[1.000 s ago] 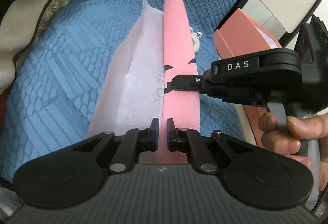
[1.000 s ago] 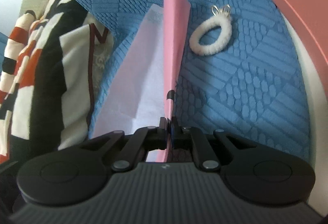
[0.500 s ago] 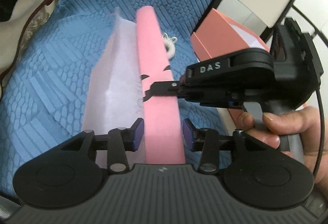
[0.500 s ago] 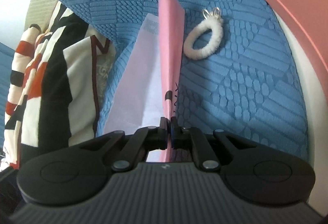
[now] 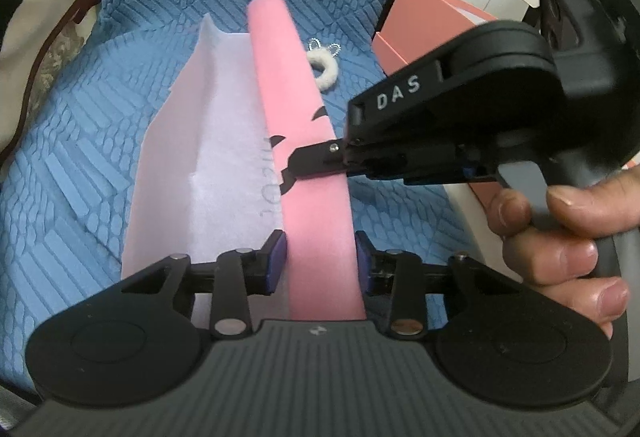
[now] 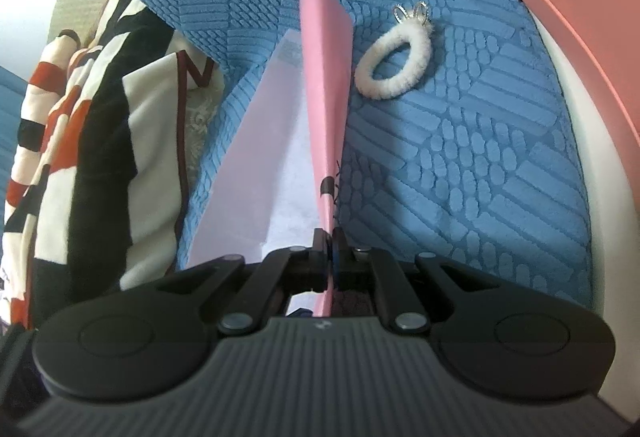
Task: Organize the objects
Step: 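Pinch the pink bag edge with the left gripper while the right gripper pinches beside it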
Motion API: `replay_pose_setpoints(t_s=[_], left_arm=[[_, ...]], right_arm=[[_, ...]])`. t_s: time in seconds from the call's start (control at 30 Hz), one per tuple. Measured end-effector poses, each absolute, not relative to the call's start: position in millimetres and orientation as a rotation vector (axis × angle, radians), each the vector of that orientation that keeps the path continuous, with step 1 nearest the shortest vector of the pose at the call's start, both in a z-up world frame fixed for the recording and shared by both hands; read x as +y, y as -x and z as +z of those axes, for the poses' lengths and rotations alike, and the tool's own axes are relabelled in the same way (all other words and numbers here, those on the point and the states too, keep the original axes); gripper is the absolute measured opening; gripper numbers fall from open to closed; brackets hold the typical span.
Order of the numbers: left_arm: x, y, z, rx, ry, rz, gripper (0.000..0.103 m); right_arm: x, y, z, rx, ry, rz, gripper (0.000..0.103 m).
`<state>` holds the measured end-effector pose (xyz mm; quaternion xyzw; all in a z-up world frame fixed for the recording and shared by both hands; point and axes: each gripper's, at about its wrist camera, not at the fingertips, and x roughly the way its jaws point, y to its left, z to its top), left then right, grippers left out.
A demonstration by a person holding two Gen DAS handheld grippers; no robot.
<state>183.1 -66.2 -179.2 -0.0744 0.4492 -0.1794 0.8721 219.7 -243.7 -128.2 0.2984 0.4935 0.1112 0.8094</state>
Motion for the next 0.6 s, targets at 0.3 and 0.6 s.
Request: replay_pose_setpoints(t_s=[0.3, 0.6], left_arm=[[-40.6, -193.2, -183.1, 0.991, 0.349, -0.381, 0.023], [-6.4, -202.7, -199.3, 1.076, 0.633, -0.373, 0.009]], right_arm=[[-238.8, -222.3, -124.8, 1.037, -0.569, 0.249, 0.012], [-235.3, -223.5, -108.5, 0.921, -0.559, 0.301, 0.02]])
